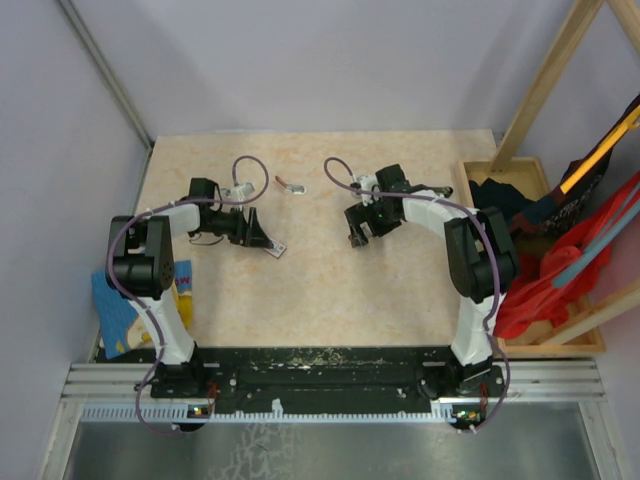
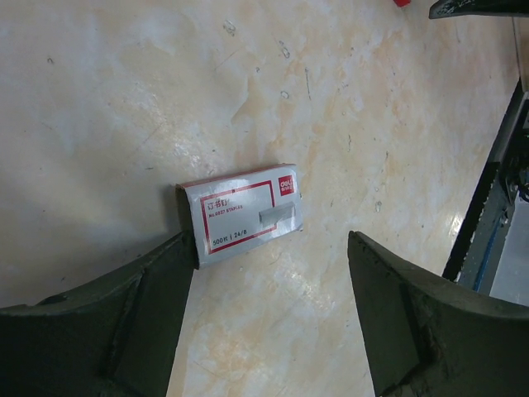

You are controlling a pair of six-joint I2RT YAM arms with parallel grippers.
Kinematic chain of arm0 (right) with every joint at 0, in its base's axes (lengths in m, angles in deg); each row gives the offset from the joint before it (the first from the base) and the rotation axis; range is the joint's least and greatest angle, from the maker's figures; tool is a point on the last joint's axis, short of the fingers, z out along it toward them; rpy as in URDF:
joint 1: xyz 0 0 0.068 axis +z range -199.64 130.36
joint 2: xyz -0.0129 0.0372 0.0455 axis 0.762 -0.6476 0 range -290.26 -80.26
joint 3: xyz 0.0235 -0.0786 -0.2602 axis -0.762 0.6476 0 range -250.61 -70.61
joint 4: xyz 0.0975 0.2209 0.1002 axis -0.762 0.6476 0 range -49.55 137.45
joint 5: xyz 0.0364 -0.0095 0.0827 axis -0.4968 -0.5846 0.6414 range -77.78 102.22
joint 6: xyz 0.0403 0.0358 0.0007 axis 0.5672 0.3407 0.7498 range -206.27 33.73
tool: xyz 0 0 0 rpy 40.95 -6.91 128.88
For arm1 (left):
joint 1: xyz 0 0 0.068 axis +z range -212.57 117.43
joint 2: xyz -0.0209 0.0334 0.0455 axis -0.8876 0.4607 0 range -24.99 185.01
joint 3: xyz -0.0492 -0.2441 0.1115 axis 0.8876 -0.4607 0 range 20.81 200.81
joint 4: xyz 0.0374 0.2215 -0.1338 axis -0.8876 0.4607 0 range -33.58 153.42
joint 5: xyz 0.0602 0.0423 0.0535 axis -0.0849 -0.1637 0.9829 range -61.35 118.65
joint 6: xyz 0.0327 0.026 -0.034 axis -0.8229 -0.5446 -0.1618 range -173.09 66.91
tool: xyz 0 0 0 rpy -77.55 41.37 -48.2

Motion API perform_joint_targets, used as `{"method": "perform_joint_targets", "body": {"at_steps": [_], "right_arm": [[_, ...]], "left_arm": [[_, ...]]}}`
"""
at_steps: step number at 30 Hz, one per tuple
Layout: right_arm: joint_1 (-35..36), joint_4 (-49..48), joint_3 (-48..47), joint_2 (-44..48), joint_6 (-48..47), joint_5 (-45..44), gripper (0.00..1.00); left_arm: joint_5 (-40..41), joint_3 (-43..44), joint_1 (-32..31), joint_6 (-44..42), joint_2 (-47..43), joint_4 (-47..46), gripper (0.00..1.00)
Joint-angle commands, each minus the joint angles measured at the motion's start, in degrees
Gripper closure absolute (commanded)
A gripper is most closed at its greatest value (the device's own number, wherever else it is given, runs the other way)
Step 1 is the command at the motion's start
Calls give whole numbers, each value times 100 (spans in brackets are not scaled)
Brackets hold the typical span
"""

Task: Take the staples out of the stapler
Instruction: Close the staple box at the center of the board.

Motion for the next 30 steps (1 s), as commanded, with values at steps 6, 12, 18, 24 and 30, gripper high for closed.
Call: {"method": "perform_joint_targets", "body": {"at_steps": [6,12,18,24,30], "right_arm": [[-8,109,-97,17,-254,1057,6],[180,246,17,115,-384,1311,7],[485,492,57,228,-643,1299,7],[524,642,59,606,-955,727,7],[505,705,46,1043,-1302,97,5]], "left_arm": [[157,-271,-53,86,16,44,16],[132,-304,-50,113,31,4,16],[84,-347,-52,106,21,-11,16],[111,-335,-50,-28,6,122,16],[195,-303,-49,-98,-35,175,15]]}}
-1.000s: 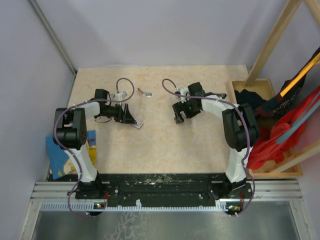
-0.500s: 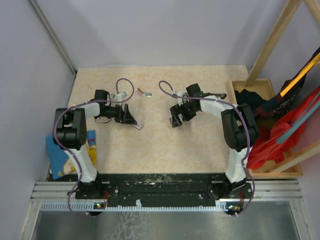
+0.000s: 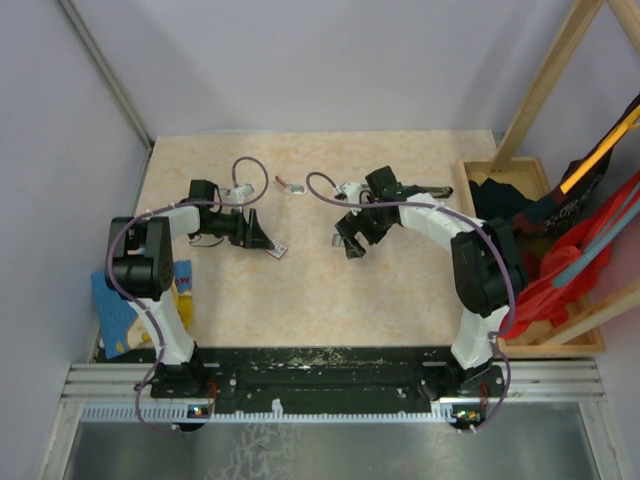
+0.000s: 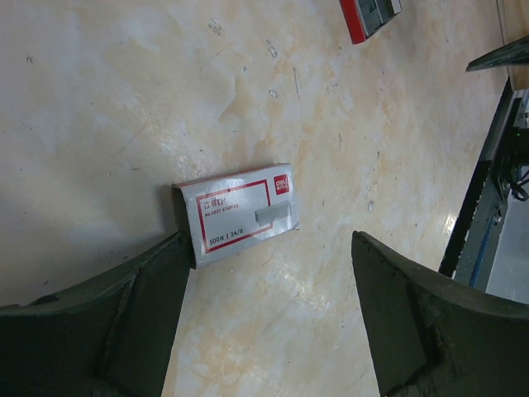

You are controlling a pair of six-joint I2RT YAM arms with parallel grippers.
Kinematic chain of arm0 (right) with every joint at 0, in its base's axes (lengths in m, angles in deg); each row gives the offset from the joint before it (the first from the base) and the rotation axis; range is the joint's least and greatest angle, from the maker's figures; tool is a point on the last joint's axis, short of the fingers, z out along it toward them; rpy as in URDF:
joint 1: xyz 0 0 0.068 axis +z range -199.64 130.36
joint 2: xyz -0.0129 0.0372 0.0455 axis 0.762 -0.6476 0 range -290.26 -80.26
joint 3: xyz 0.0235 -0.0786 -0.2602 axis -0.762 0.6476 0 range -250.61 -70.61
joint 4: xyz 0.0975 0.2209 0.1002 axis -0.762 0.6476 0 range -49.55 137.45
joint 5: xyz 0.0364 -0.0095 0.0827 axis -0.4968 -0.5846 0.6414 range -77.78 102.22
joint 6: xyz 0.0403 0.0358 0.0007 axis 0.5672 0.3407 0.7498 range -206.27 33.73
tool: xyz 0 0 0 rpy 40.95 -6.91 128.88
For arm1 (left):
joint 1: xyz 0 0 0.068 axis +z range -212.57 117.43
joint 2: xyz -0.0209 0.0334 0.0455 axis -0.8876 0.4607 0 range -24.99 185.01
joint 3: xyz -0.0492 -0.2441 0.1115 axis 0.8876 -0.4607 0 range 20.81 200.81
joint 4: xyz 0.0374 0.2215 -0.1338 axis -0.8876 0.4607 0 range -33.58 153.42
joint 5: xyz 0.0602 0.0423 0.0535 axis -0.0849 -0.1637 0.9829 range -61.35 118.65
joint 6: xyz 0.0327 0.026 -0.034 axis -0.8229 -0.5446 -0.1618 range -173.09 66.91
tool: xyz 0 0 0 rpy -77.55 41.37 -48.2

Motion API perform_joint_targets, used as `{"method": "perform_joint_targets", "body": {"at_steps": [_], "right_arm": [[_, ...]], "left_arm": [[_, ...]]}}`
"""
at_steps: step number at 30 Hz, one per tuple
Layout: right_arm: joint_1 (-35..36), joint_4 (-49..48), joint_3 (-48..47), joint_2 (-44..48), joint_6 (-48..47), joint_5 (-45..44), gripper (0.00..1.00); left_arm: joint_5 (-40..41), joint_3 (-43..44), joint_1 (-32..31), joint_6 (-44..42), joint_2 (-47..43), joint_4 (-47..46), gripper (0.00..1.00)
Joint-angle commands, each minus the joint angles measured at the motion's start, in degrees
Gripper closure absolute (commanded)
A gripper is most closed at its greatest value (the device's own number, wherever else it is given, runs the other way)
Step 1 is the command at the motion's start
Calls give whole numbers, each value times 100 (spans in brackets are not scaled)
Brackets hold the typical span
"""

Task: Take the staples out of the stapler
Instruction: Close the staple box at the center of the board.

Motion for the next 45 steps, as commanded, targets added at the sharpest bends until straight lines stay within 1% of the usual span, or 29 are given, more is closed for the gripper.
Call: {"method": "perform_joint_targets", "body": {"at_steps": [1,5,12,21,26,34,45], "right_arm": [[-14,-4,-67,617,-451,-472,4],[-6,-112,-126,664,-921,-566,3],[57,-411,-265,358,-1898,-223,4],[249,20,-906,-422,-2587,122,7],[259,165,-1116,-718,-3006,207,8],[259,102,-1288,-1053,-3065,124,13],[285,-149,-1132,-1141,-3031,40,22]], "left_arm": [[312,-114,-52,-160,18,379,15],[233,-118,-51,-163,13,386,15],[39,-189,-54,-160,15,379,15],[-223,-108,-59,-489,98,606,15],[-343,-138,-51,-440,103,513,15],[-381,-250,-48,-333,30,347,15],[-309,-295,-38,-197,-44,230,15]]}}
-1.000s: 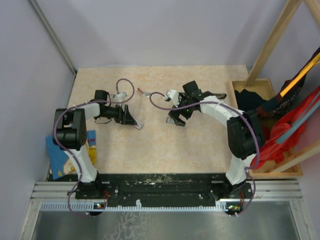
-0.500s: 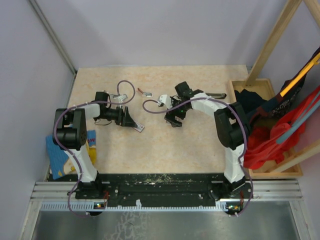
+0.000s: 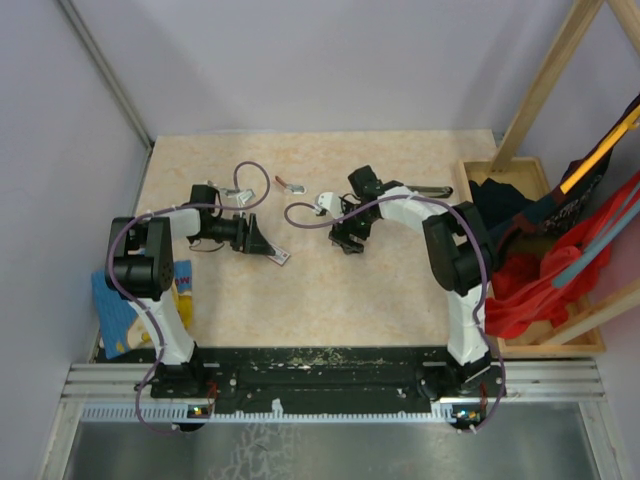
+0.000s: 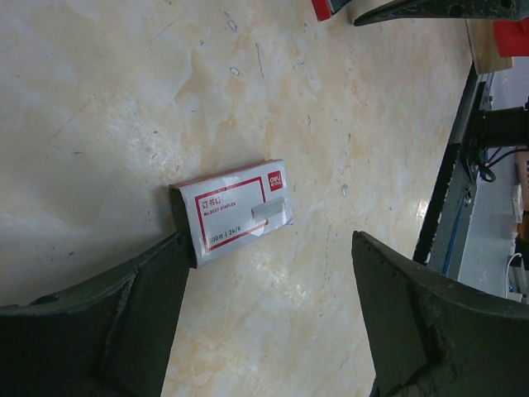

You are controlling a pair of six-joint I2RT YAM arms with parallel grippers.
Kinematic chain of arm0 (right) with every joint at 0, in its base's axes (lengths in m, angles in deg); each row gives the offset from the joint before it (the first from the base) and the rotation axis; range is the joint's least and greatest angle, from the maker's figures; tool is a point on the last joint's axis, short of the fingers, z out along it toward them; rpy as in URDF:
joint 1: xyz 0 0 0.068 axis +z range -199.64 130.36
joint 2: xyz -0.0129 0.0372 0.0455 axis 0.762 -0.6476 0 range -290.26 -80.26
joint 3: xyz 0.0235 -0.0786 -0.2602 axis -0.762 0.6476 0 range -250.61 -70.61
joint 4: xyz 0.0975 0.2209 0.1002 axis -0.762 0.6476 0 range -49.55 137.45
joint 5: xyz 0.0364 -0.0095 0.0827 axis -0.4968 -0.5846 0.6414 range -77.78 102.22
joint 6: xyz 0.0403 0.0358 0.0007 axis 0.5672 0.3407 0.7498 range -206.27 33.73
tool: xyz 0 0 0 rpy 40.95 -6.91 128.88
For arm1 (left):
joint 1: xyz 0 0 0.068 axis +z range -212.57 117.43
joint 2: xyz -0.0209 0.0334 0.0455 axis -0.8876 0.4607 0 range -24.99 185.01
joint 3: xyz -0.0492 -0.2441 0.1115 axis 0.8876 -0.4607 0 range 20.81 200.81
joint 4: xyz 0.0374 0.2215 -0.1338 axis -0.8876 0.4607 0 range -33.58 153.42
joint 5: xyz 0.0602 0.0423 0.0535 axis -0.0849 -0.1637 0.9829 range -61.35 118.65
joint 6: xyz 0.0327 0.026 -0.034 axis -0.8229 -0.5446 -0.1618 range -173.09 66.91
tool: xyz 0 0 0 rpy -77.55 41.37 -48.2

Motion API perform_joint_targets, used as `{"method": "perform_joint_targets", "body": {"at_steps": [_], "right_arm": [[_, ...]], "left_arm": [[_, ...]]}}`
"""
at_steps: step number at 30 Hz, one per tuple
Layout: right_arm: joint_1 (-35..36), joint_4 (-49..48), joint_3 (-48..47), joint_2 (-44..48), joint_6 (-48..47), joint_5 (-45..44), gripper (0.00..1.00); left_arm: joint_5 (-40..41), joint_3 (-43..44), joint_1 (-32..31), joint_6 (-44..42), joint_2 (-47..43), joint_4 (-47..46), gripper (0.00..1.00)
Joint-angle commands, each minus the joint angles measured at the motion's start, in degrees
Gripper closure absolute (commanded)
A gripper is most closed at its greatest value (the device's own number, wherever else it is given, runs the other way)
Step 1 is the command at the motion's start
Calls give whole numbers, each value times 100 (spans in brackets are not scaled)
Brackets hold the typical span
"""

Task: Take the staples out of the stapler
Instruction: Close the staple box at the center of the board.

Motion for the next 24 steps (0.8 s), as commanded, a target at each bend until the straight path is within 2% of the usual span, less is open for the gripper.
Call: {"method": "perform_joint_targets", "body": {"at_steps": [1,9,14,16,24], "right_arm": [[58,-266,-117,-6,-69,40,23],[79,-402,-38,-36,-86,-34,32],[110,-347,-13,-30,-158,13,42],[119,-337,20,-29,-152,35,50],[166,-407,240,265,-19,146,51]], "left_arm": [[201,-133,-30,35,-54,0,15],[236,-142,21,86,-117,-38,13],[224,-118,83,92,-64,-21,9],[211,-114,107,94,-54,-21,8],[279,-167,160,129,-170,-71,7]]}}
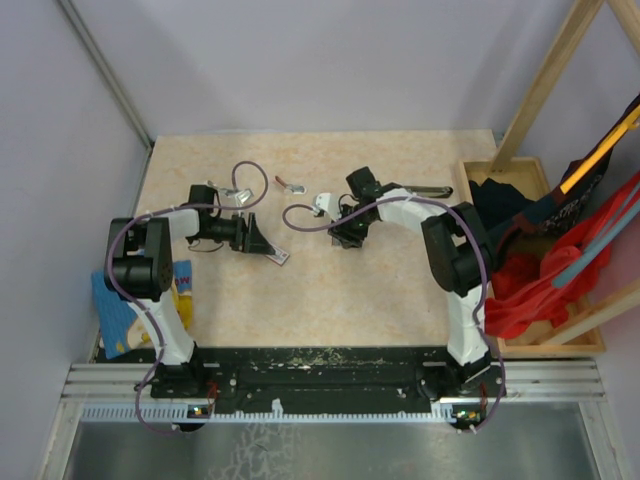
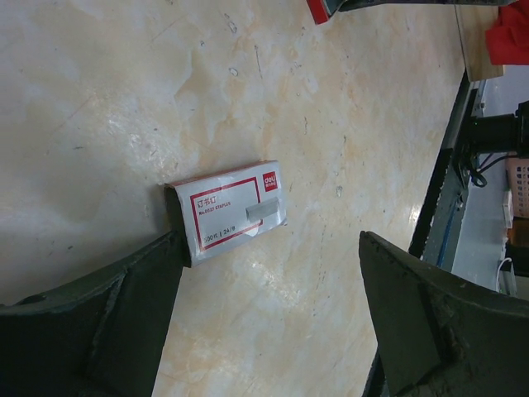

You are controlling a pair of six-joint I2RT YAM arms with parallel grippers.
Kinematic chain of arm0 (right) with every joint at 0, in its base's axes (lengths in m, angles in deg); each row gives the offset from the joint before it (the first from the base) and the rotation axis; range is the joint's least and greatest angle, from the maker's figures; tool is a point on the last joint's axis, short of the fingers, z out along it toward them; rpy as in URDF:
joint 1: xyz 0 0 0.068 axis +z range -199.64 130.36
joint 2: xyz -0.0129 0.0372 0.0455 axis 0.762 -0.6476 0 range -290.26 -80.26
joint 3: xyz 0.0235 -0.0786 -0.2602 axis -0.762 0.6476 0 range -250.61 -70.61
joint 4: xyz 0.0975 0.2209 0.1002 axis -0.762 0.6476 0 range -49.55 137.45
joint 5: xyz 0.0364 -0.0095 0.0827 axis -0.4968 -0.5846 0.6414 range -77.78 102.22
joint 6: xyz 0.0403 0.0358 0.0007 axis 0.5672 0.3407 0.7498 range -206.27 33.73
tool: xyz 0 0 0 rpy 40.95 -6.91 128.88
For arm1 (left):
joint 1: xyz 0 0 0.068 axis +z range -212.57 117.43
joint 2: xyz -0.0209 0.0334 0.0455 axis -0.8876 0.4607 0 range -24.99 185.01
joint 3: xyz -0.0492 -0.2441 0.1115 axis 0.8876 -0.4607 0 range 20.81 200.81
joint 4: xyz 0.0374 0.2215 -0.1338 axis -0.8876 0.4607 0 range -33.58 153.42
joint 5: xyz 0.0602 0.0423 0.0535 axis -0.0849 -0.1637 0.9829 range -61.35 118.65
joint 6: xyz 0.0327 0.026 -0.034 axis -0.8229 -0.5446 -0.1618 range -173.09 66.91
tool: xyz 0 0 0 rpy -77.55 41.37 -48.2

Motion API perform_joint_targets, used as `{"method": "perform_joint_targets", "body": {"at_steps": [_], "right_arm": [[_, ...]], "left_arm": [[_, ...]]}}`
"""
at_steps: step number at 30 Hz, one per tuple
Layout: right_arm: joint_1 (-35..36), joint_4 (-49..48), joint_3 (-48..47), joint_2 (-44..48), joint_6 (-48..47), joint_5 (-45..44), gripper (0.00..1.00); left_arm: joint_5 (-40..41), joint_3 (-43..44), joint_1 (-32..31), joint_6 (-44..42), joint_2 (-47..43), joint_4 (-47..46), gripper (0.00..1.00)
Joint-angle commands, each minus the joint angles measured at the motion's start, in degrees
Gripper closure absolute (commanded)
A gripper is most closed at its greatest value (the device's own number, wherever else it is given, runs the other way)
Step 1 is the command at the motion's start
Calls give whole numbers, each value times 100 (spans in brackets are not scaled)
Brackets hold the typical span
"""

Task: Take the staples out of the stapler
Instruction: Close the staple box at the center of the board.

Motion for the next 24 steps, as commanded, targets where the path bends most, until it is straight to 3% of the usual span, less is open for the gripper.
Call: {"method": "perform_joint_targets", "body": {"at_steps": [1,10,24], "right_arm": [[117,-183,243,343,44,142,51],[288,-659,817,748,343,-151,55],[587,-1083,972,727,1030,-477,57]], "left_arm": [[304,-145,78,-38,-140,-27,7],[222,-157,71,-13,-117,-68,7],[475,-419,77,379,-260,-468,7]]}}
